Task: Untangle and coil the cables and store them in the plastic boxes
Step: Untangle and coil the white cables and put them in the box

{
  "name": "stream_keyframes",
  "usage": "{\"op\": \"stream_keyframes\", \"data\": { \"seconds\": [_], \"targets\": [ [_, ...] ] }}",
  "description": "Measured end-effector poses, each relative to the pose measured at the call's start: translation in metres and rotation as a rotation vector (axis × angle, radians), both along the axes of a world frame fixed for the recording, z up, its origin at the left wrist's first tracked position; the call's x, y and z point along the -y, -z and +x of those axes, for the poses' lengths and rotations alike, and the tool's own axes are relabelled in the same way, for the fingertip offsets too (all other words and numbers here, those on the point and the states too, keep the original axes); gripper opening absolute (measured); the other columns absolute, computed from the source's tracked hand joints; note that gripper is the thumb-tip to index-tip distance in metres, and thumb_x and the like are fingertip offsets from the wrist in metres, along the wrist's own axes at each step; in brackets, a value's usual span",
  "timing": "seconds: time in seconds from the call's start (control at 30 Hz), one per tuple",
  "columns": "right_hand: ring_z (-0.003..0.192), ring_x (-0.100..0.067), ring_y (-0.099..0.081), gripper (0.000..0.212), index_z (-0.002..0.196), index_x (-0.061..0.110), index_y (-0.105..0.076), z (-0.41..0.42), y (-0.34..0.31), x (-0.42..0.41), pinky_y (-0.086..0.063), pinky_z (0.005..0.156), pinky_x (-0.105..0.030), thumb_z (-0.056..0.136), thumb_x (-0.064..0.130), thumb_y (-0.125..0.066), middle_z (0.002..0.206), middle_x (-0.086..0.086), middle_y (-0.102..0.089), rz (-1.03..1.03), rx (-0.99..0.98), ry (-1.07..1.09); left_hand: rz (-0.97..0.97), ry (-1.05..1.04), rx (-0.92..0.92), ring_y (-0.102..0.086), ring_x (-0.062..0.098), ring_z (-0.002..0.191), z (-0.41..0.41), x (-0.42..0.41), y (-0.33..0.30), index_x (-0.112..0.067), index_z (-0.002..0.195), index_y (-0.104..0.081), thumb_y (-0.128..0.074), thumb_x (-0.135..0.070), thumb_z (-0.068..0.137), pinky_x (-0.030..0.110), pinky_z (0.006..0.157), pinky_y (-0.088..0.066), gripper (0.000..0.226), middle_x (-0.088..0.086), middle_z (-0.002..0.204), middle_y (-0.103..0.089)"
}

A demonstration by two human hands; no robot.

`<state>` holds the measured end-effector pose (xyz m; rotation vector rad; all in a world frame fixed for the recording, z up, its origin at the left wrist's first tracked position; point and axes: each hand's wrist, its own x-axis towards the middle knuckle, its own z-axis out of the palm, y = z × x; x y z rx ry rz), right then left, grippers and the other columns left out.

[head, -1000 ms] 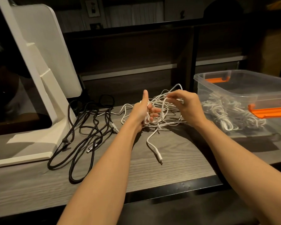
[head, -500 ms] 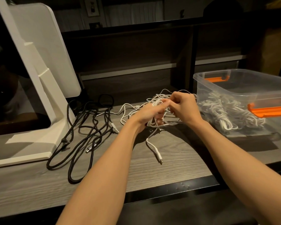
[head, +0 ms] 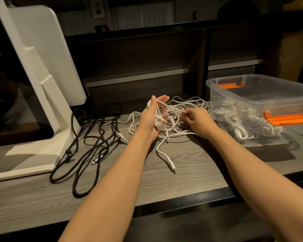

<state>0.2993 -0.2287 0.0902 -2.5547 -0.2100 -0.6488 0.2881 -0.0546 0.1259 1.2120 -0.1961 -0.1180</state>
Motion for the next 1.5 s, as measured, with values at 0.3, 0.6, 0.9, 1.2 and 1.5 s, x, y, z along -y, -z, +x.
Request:
{"op": "stream_keyframes", "data": {
  "seconds": [0.3, 0.6, 0.9, 1.2, 1.5],
  "targets": [
    [0.119, -0.018, -0.043, 0.018, 0.107, 0.021, -0.066, -0.01, -0.008, -0.011, -0.022, 0.103, -0.036, 0.094, 0.026, -0.055, 0.116, 0.005, -0.063, -0.051, 0.196, 0.054, -0.382, 0.085, -0.333, -0.035, 0.004, 0.032, 0.002, -0.003, -0.003, -0.015, 0.061, -0.043, -0.042, -0.047, 0.1, 0.015, 0.036, -0.035, 0.051, -0.007, 0.042, -0.037],
    [0.097, -0.009, -0.056, 0.015, 0.1, 0.018, -0.061, -0.016, -0.015, -0.018, -0.051, 0.085, -0.034, 0.088, 0.024, -0.066, 0.099, 0.01, -0.059, 0.251, 0.286, -0.229, 0.316, -0.007, -0.058, -0.053, 0.009, 0.047, 0.006, -0.004, -0.003, -0.015, 0.065, -0.046, -0.025, -0.067, 0.095, 0.021, 0.053, -0.044, 0.064, 0.001, 0.061, -0.064],
    [0.095, -0.011, -0.053, 0.015, 0.106, 0.017, -0.058, -0.013, -0.013, -0.024, -0.049, 0.083, -0.033, 0.091, 0.012, -0.058, 0.106, -0.002, -0.057, 0.237, 0.289, -0.114, 0.633, 0.274, 0.12, -0.042, 0.008, 0.047, -0.006, 0.005, -0.005, -0.015, 0.071, -0.049, -0.037, -0.068, 0.092, 0.018, 0.049, -0.04, 0.057, -0.003, 0.057, -0.047],
    [0.123, -0.02, -0.037, 0.024, 0.11, 0.016, -0.063, -0.008, -0.01, -0.023, -0.038, 0.089, -0.035, 0.094, 0.031, -0.055, 0.125, -0.002, -0.054, 0.169, 0.136, 0.073, 0.563, 0.214, 0.173, -0.034, 0.008, 0.045, -0.004, 0.002, 0.002, -0.008, 0.074, -0.053, -0.049, -0.043, 0.099, 0.015, 0.044, -0.034, 0.043, -0.002, 0.055, -0.036],
    [0.104, -0.028, -0.059, 0.032, 0.121, 0.018, -0.057, -0.007, -0.009, -0.028, -0.049, 0.087, -0.046, 0.095, 0.034, -0.047, 0.113, -0.01, -0.064, 0.268, 0.027, 0.263, 0.595, 0.239, 0.217, -0.042, 0.009, 0.046, -0.007, 0.005, 0.003, -0.013, 0.068, -0.053, -0.046, -0.044, 0.1, 0.017, 0.051, -0.041, 0.045, -0.006, 0.047, -0.042]
  ]
}}
